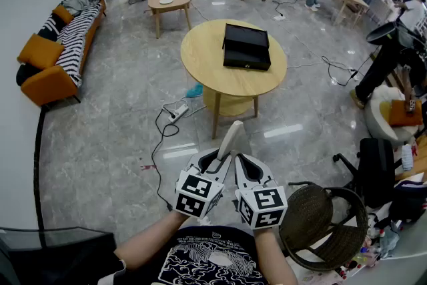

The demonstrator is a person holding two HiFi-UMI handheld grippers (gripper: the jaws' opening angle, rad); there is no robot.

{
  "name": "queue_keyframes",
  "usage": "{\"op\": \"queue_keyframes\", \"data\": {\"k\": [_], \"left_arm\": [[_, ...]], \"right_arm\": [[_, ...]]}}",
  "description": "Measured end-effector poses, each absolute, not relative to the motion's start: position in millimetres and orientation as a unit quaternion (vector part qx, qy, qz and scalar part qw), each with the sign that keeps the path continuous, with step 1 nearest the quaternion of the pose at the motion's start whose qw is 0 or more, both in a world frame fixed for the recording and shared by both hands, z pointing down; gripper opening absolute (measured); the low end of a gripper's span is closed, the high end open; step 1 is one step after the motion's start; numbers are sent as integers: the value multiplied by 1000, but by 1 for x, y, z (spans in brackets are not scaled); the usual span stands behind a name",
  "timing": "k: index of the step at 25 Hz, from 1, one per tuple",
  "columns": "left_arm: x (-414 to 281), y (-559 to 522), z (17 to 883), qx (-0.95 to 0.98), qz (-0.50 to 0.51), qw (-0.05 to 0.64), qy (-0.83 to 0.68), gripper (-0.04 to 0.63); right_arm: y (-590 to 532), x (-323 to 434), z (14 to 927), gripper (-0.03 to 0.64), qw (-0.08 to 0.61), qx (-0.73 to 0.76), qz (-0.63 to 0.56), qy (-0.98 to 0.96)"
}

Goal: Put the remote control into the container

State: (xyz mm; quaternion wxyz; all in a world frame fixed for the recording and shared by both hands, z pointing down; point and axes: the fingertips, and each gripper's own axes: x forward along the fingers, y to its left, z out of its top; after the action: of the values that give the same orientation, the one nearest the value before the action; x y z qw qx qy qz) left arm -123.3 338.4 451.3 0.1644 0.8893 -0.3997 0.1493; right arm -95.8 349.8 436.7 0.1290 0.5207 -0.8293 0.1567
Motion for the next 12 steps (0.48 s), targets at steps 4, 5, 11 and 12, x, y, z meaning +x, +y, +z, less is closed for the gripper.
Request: {"op": "queue_keyframes", "data": {"k": [4, 5, 11, 12], "left_arm": [[-125, 336, 455, 891, 151, 166, -395, 98], [-126, 335, 456, 891, 152, 166, -395, 98], [-122, 324, 456, 891, 153, 169, -393, 98], [-121, 322, 457, 891, 154, 169, -393, 98]], "right_arm": [[347, -97, 441, 23, 127, 528, 161, -824], [346, -96, 441, 23, 126, 529, 163, -823], [339, -90, 445, 23, 127, 532, 168, -820], [336, -90, 446, 23, 128, 532, 169, -820]]}}
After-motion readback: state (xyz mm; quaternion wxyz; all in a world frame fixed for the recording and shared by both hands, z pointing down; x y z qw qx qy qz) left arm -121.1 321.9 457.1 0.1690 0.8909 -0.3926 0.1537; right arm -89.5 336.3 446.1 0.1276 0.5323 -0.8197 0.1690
